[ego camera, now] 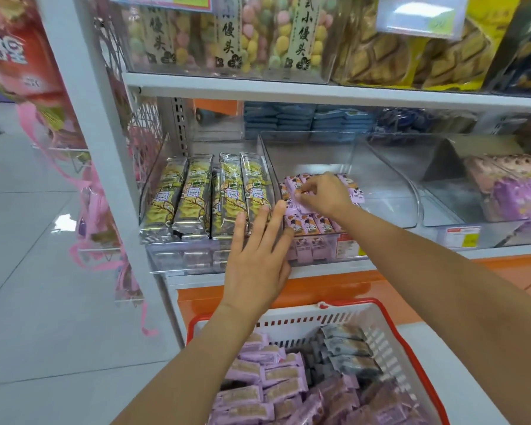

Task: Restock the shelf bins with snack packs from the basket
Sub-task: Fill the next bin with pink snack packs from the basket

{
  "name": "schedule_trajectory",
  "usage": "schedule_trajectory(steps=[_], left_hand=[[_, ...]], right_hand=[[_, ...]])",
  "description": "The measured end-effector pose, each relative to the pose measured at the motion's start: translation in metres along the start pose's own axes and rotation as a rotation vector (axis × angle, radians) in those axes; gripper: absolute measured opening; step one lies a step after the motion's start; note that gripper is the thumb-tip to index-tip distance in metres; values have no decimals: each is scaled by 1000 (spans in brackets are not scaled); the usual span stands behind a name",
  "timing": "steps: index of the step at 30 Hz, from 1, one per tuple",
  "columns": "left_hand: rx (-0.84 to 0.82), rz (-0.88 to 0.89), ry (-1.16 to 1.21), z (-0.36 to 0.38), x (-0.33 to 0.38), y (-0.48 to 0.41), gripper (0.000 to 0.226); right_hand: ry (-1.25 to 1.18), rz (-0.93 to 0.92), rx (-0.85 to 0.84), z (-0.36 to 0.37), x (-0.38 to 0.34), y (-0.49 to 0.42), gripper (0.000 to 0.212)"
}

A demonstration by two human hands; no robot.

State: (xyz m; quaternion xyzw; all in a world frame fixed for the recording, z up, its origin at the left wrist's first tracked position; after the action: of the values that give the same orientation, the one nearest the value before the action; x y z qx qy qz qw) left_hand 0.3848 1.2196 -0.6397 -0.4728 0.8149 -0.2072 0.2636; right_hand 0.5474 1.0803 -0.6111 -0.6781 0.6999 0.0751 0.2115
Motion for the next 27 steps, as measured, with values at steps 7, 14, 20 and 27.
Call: schedule_trajectory(steps=[7,14,20,27], left_hand=[[26,26,1,-5,1,12,62],[-34,98,72,28,25,86,51],[-481,66,148,91,19,142,70],[-602,26,169,125,13,177,98]], right_hand=[[-392,-170,107,-44,-18,64,7],[-626,-226,22,-6,-10,163,5],[-447,-115,-229,95,36,205,4],[-108,-5,-609,184,87,236,30]])
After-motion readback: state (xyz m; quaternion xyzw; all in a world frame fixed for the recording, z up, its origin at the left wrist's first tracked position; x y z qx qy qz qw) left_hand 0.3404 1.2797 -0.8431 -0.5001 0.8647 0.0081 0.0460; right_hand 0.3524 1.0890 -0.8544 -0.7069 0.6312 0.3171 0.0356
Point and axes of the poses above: each hand's wrist, its own y-axis away from the middle knuckle, its own z-axis out of the palm, x = y × z, the point moved 7 cm from there along -y, towards the middle knuckle, and after that the axes turned 8 degrees about z, right-handed, at the moved point
